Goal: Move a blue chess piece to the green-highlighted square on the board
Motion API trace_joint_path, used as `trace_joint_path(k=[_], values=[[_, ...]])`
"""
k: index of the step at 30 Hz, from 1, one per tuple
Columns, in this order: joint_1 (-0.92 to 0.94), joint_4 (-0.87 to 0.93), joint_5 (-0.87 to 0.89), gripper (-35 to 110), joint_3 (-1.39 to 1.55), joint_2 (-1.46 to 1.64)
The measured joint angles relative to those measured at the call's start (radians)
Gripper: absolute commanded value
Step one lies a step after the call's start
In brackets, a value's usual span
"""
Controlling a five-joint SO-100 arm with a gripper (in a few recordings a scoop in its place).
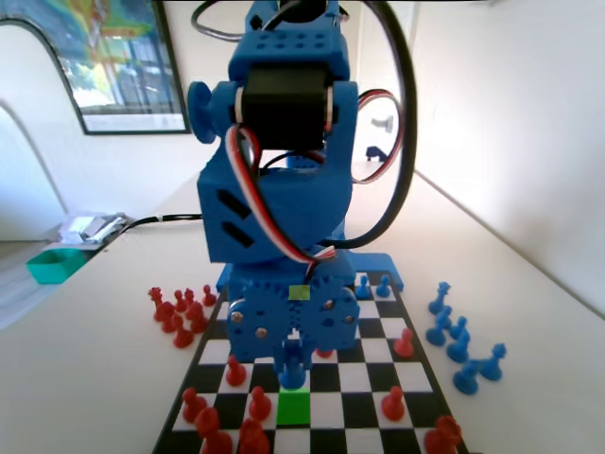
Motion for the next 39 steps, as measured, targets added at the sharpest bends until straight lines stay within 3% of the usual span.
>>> trace_joint_path(k=[39], values=[[0.003,-0.054,0.021,1,-0.063,-0.137]])
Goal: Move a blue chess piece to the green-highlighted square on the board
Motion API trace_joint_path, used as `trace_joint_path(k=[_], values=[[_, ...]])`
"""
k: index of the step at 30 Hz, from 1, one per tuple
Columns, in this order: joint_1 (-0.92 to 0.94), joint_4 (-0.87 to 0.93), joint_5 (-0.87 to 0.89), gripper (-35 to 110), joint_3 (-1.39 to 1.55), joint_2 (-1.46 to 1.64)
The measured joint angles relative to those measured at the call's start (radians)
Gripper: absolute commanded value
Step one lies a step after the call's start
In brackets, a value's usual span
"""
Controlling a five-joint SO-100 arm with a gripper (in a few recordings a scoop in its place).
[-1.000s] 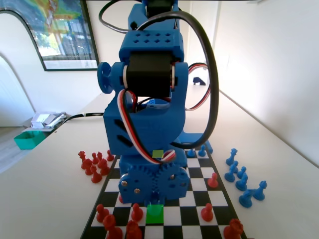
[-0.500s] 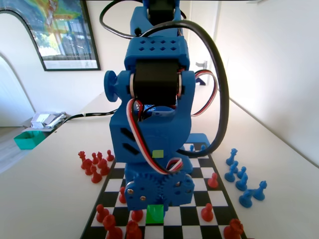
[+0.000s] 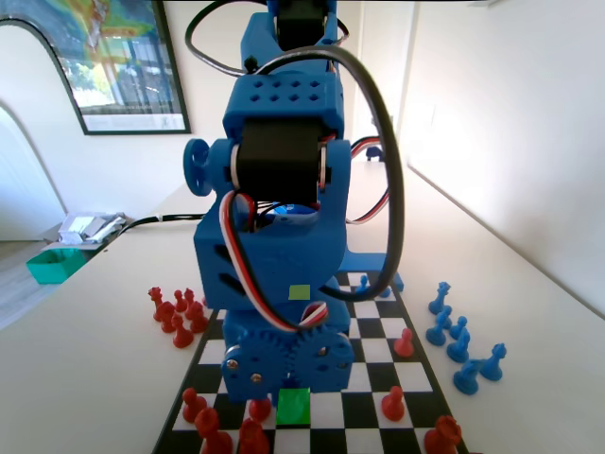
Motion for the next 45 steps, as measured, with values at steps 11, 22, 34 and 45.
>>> trace_joint_path(k=[11,22,34,45], values=[[-0.003,-0.035,-0.002,1,0.021,0.000],[-0.008,-0.054,0.009,11,0.021,0.000],[0.000,-0.041,0.005,11,0.021,0.000],[-0.003,0.018,0.011,6,0.020,0.018]])
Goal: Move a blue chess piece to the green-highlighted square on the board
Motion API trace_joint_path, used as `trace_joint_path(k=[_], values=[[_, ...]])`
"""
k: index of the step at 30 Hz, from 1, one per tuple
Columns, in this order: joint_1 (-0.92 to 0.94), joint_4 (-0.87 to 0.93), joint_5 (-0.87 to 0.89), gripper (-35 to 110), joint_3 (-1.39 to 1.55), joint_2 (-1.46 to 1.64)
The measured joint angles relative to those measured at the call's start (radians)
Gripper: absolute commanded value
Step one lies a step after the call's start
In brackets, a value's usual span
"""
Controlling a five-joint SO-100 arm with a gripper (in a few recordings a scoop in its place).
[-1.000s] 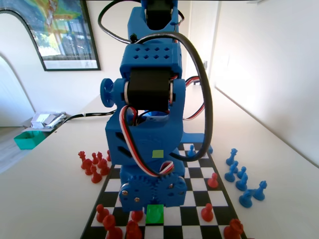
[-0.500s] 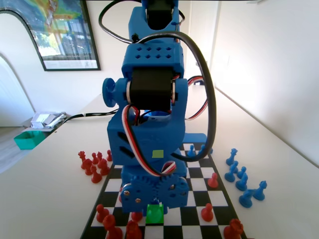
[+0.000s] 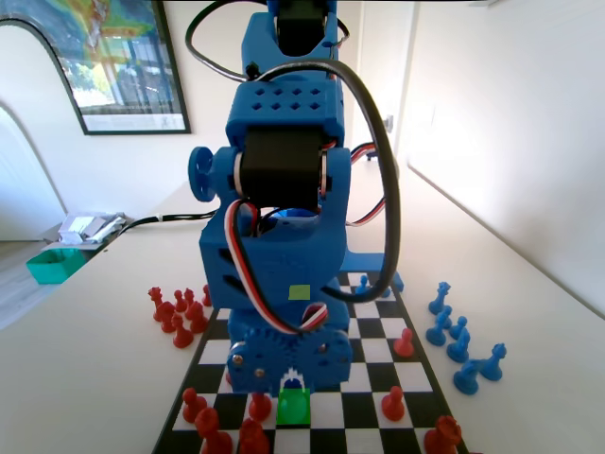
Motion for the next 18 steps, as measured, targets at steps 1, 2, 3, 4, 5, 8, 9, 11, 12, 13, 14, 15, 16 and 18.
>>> trace_joint_path(k=[1,2,3,4,5,8,9,11,12,13,14,15,16,18], values=[[0.000,0.012,0.000,6,0.000,0.015],[0.000,0.018,0.000,5,0.000,0.034],[0.000,0.031,0.000,5,0.000,0.049],[0.000,0.041,0.000,5,0.000,0.066],[0.000,0.055,0.000,4,0.000,0.083],[0.002,0.086,0.000,3,0.000,0.137],[0.002,0.100,0.000,3,0.000,0.152],[0.000,0.129,-0.005,2,0.000,0.193],[0.000,0.135,-0.006,1,0.000,0.215],[0.000,0.138,-0.006,1,0.000,0.236],[0.000,0.137,-0.008,1,0.000,0.258],[0.000,0.135,-0.009,1,0.000,0.278],[0.000,0.140,-0.009,1,0.003,0.301],[0.003,0.146,-0.009,1,0.028,0.351]])
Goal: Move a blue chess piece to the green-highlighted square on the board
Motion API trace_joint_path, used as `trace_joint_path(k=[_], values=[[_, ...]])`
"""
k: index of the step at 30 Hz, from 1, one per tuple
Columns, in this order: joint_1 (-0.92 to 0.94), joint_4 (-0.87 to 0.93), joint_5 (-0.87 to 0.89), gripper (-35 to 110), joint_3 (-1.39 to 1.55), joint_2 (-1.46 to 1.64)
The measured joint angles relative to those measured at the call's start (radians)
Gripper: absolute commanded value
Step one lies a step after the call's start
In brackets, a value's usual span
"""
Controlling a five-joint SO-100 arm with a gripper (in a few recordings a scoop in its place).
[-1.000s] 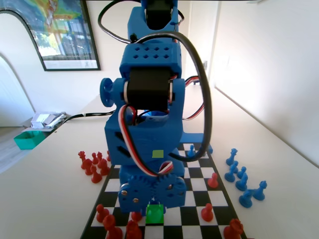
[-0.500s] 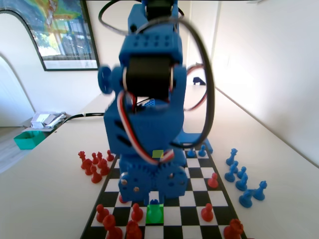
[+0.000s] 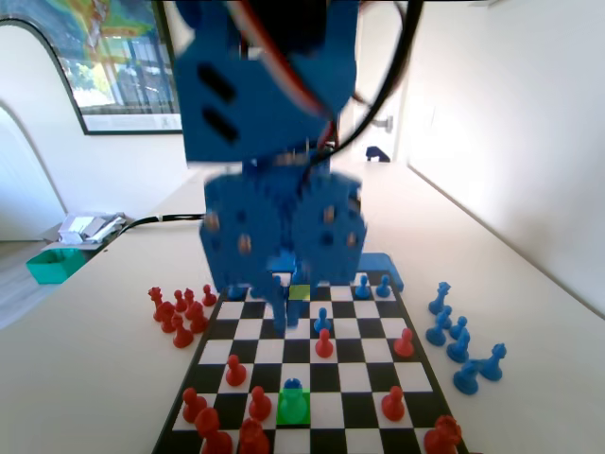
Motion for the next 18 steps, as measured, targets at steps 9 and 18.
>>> trace_joint_path(k=[9,18], values=[[0.034,0.014,0.000,1,0.178,0.281],[0.028,0.127,0.008,1,0.325,0.615]])
